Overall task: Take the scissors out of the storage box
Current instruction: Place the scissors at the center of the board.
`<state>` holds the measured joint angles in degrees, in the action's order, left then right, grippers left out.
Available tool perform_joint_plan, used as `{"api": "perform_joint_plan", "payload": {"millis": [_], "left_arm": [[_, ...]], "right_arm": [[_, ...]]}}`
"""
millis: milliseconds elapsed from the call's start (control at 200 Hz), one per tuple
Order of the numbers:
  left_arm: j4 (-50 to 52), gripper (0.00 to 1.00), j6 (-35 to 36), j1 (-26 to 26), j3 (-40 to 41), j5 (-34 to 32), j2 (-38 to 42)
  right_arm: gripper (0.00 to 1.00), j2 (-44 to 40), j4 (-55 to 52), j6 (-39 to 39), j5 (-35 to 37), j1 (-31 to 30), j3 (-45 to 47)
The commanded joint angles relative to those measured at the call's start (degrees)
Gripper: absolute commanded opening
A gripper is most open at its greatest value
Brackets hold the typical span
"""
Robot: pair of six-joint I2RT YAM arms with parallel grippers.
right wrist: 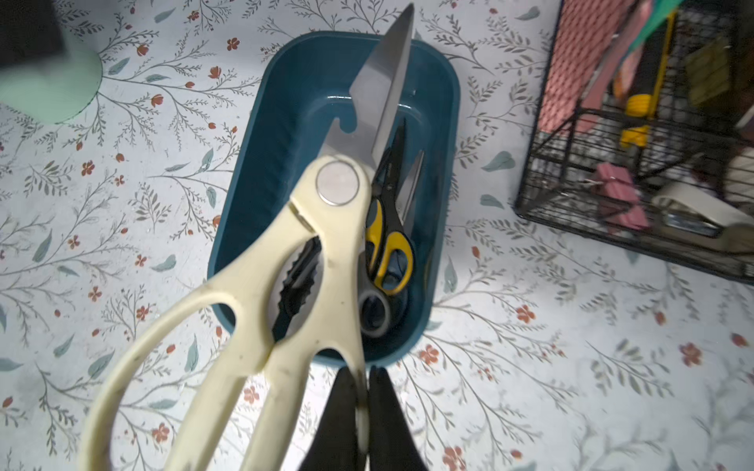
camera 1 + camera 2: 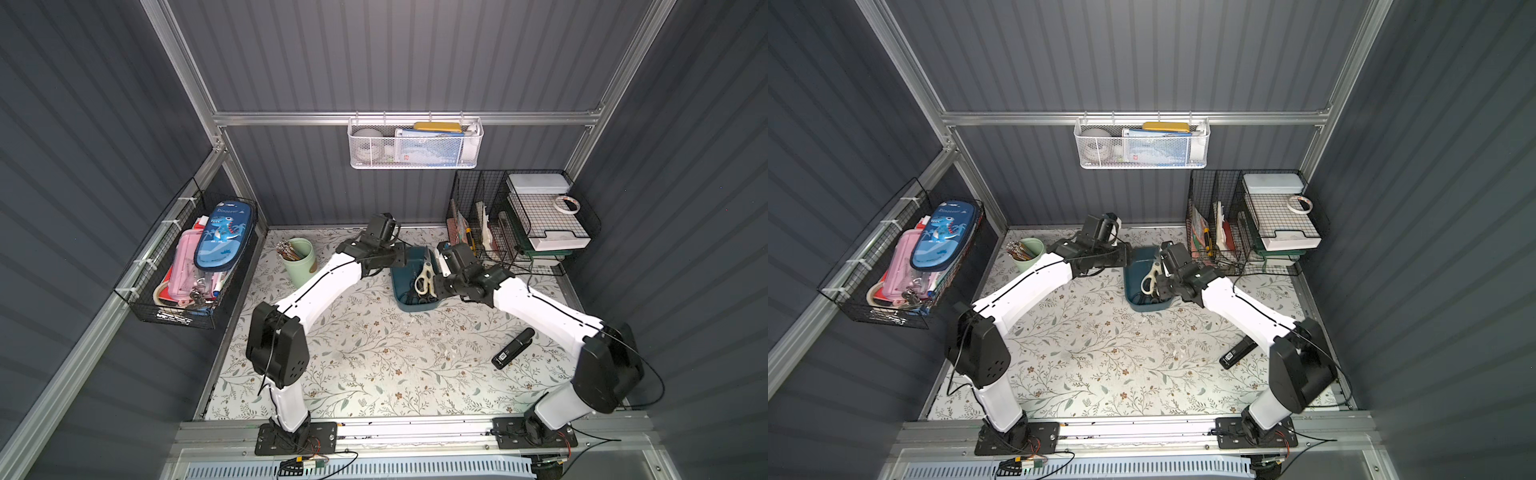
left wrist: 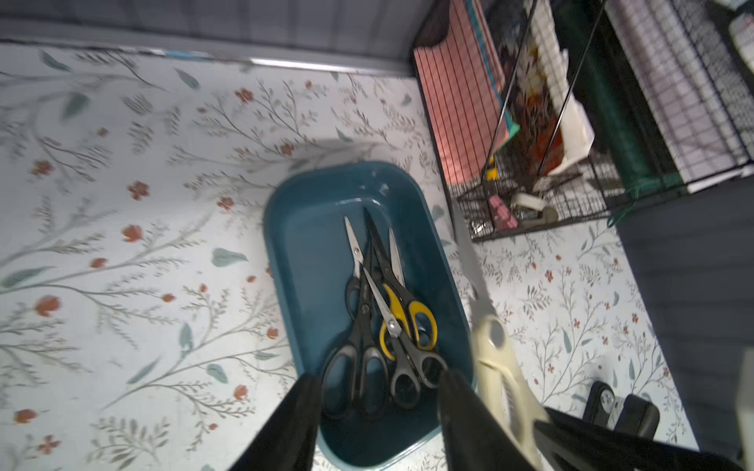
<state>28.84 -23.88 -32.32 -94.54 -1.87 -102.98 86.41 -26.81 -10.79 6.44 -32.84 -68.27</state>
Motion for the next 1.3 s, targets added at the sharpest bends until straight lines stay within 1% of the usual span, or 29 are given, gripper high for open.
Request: {"api": "perform_joint_plan", "payload": {"millis": [0,100,235,360,490,630,755,840,885,996,1146,1201,1296], "left_arm": [[2.1,0.53,1.4,2.0,0.0,-0.8,-0.4],[2.1,0.57,1.8,2.8,-0.9,-0.6,-1.2],[2.5,0.59,3.1,3.0,-3.4,-0.5,-3.0],[3.3,0.6,4.5,3.0,-5.2,-2.0,-4.3],[3.2,0.61,5.1,3.0,-5.1,-2.4,-4.5],[2.8,0.61,5.4,3.0,-5.0,-2.7,-4.3],[2.8,0.61,5.9,3.1,-5.3,-3.5,-3.9],[3.0,0.61,6.2,3.2,-5.8,-3.7,-3.8],[3.1,0.61,6.3,3.2,-6.1,-3.8,-3.7],[2.7,0.62,6.5,3.2,-6.3,-4.0,-3.6],[1.8,0.61,7.3,3.2,-6.5,-3.5,-4.0],[1.5,0.61,8.5,3.2,-6.6,-5.1,-4.1],[1.1,0.61,8.6,3.2,-6.2,-4.8,-4.0]], "right_arm": [[0.0,-4.8,-4.2,1.1,1.1,-0.3,5.4],[0.0,-9.2,-6.1,0.5,0.6,-1.0,11.1],[0.0,-14.3,-4.5,-1.2,-1.1,-2.4,18.3],[0.0,-14.9,-4.0,-2.1,-0.7,-4.0,22.0],[0.0,-11.4,-4.1,-2.1,-0.5,-5.5,22.4],[0.0,-5.6,-6.1,-2.3,0.5,-7.1,19.1],[0.0,-1.7,-8.0,-4.7,1.5,-8.2,16.7],[0.0,-0.8,-8.4,-6.7,2.0,-8.9,16.3],[0.0,-1.1,-8.5,-7.9,2.5,-9.5,16.4],[0.0,-4.2,-8.1,-10.2,6.3,-11.7,17.4],[0.0,-10.3,-10.4,-13.1,10.1,-11.9,17.5],[0.0,-12.7,-11.9,-14.0,10.8,-11.9,17.8],[0.0,-16.3,-13.0,-15.4,11.0,-11.9,19.7]]}}
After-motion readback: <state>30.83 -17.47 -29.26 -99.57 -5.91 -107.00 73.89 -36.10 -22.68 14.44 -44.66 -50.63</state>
